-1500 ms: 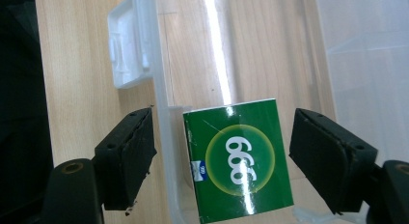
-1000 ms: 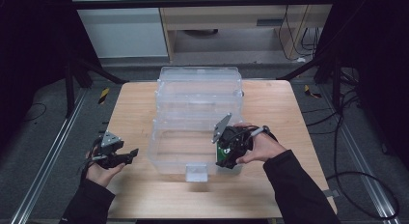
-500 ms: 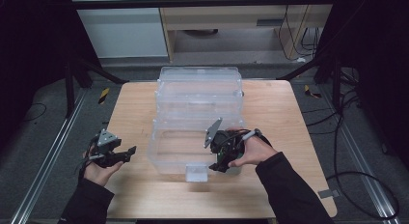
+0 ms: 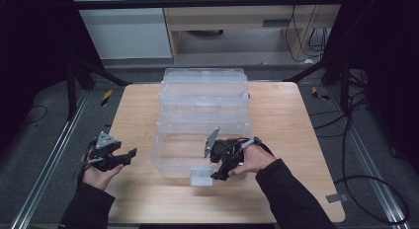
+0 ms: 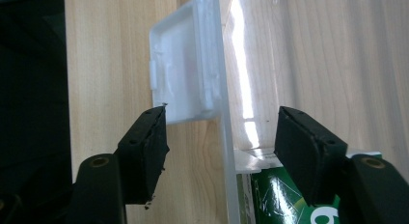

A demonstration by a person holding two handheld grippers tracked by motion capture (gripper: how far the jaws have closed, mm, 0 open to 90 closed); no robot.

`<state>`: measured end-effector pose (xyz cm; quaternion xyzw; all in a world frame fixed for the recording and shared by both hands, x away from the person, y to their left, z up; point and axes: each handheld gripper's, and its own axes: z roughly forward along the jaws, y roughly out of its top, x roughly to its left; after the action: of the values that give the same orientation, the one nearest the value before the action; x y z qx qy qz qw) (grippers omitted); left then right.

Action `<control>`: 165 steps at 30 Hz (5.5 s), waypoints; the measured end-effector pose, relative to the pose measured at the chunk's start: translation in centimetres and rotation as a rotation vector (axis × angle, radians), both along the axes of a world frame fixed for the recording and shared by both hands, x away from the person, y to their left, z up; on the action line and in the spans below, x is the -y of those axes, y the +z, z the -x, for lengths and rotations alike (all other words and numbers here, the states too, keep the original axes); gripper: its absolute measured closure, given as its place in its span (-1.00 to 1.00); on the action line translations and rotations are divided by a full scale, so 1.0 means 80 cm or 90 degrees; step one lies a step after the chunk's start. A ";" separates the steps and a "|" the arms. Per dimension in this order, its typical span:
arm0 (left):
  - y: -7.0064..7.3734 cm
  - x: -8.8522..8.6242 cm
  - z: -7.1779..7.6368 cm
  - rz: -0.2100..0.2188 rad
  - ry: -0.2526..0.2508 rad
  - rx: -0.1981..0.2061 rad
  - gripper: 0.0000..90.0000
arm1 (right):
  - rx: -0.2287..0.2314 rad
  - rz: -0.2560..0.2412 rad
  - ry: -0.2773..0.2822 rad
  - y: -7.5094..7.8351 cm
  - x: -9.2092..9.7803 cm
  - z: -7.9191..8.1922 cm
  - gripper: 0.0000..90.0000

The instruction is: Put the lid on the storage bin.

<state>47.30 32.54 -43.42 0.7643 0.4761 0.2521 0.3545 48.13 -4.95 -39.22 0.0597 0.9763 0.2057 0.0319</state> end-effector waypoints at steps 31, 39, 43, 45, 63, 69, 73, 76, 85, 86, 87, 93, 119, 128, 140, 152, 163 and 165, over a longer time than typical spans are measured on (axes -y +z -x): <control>0.037 0.008 -0.007 0.015 -0.051 0.034 -0.29 | -0.069 0.040 -0.017 -0.020 -0.010 -0.017 0.06; 0.067 0.016 -0.020 0.018 -0.078 0.061 -0.28 | -0.073 0.048 -0.015 -0.020 -0.012 -0.018 0.05; 0.083 0.023 -0.025 0.007 -0.097 0.074 -0.28 | -0.071 0.051 -0.013 -0.020 -0.013 -0.018 0.05; 0.091 0.026 -0.029 -0.001 -0.107 0.078 -0.28 | -0.072 0.051 -0.012 -0.020 -0.013 -0.018 0.04; 0.146 0.070 -0.058 -0.078 -0.267 0.086 -0.24 | -0.068 0.057 -0.008 -0.021 -0.014 -0.017 0.04; 0.160 0.080 -0.067 -0.098 -0.303 0.096 -0.22 | -0.067 0.057 -0.009 -0.021 -0.014 -0.016 0.03; 0.170 0.088 -0.076 -0.111 -0.319 0.101 -0.21 | -0.067 0.057 -0.010 -0.021 -0.014 -0.015 0.03; 0.177 0.096 -0.082 -0.127 -0.335 0.102 -0.20 | -0.066 0.059 -0.007 -0.021 -0.014 -0.015 0.03; 0.188 0.123 -0.101 -0.159 -0.376 0.108 -0.14 | -0.062 0.058 -0.003 -0.021 -0.013 -0.015 0.03; 0.189 0.126 -0.103 -0.163 -0.381 0.109 -0.14 | -0.062 0.058 -0.002 -0.021 -0.013 -0.016 0.03; 0.189 0.128 -0.104 -0.167 -0.385 0.109 -0.13 | -0.063 0.058 -0.003 -0.021 -0.013 -0.016 0.03; 0.189 0.147 -0.115 -0.204 -0.409 0.111 -0.12 | -0.064 0.056 -0.002 -0.021 -0.013 -0.016 0.04; 0.182 0.189 -0.150 -0.295 -0.475 0.110 -0.05 | -0.064 0.060 -0.009 -0.021 -0.014 -0.015 0.03; 0.170 0.198 -0.155 -0.322 -0.488 0.110 0.00 | -0.064 0.061 -0.006 -0.021 -0.014 -0.015 0.04; 0.158 0.210 -0.160 -0.352 -0.505 0.103 0.16 | -0.065 0.062 -0.006 -0.021 -0.015 -0.015 0.04; 0.150 0.214 -0.167 -0.362 -0.514 0.090 0.39 | -0.065 0.064 -0.005 -0.021 -0.015 -0.015 0.04; 0.146 0.225 -0.169 -0.398 -0.517 0.083 0.57 | -0.066 0.065 -0.003 -0.021 -0.015 -0.015 0.04; 0.147 0.226 -0.169 -0.399 -0.517 0.080 0.59 | -0.065 0.065 -0.004 -0.021 -0.015 -0.015 0.04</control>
<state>60.80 14.48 -31.68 0.9403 0.0203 0.2701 0.2061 49.34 -3.75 -40.89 0.0717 0.9856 0.1525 -0.0141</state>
